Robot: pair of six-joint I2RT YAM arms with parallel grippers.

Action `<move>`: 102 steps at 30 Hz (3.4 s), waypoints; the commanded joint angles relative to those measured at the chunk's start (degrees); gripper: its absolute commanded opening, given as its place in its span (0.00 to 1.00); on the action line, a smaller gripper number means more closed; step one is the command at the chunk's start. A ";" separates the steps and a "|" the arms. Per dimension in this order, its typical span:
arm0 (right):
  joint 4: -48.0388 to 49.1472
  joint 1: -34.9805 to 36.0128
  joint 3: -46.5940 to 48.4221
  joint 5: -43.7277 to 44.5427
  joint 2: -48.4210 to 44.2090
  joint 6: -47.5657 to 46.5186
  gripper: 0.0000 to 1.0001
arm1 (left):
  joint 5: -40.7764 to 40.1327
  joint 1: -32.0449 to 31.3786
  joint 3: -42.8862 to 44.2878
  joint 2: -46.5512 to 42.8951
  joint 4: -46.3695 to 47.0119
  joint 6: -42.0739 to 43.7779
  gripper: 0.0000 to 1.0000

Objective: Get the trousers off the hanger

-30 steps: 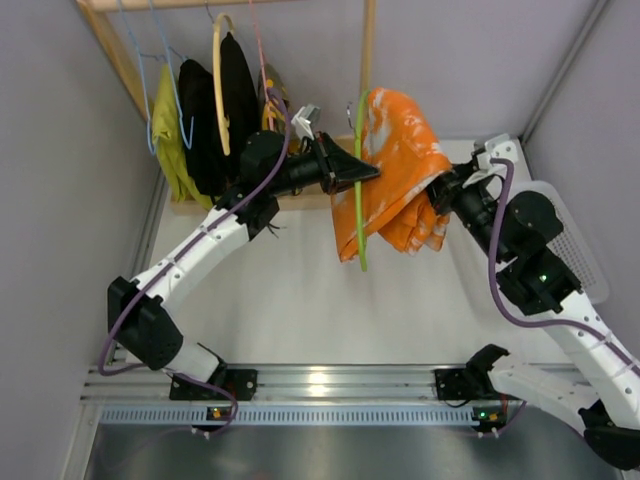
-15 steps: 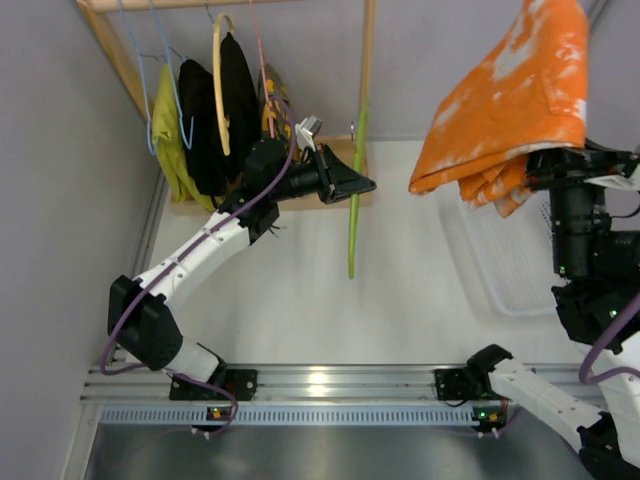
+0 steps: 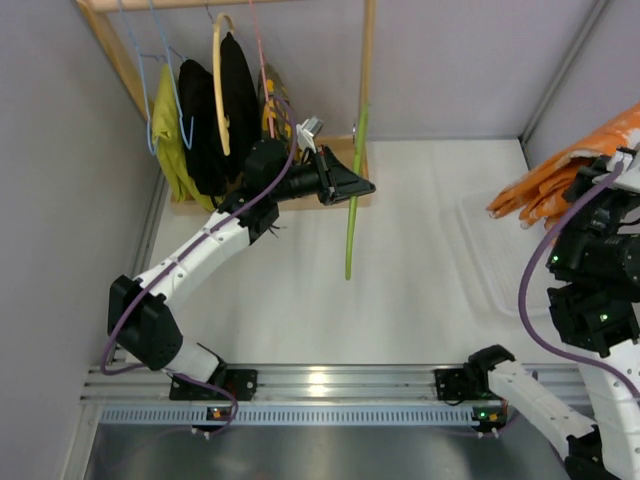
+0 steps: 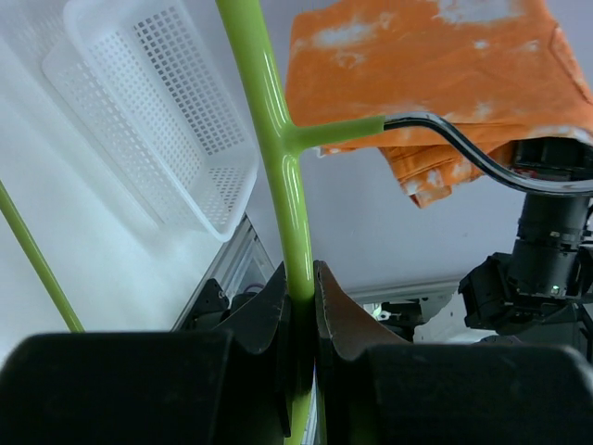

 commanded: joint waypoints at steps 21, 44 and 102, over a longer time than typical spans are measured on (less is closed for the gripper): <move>-1.19 -16.68 -35.96 3.76 -18.23 -10.03 0.00 | -1.91 1.31 1.05 -7.40 0.64 1.07 0.00; -3.08 -34.06 -29.60 -29.35 24.13 4.46 0.56 | -1.65 1.57 2.72 -7.67 2.40 -0.86 0.00; -8.28 18.56 -2.33 -70.25 25.54 57.99 0.07 | -4.99 1.57 6.50 -0.63 8.03 -2.98 0.00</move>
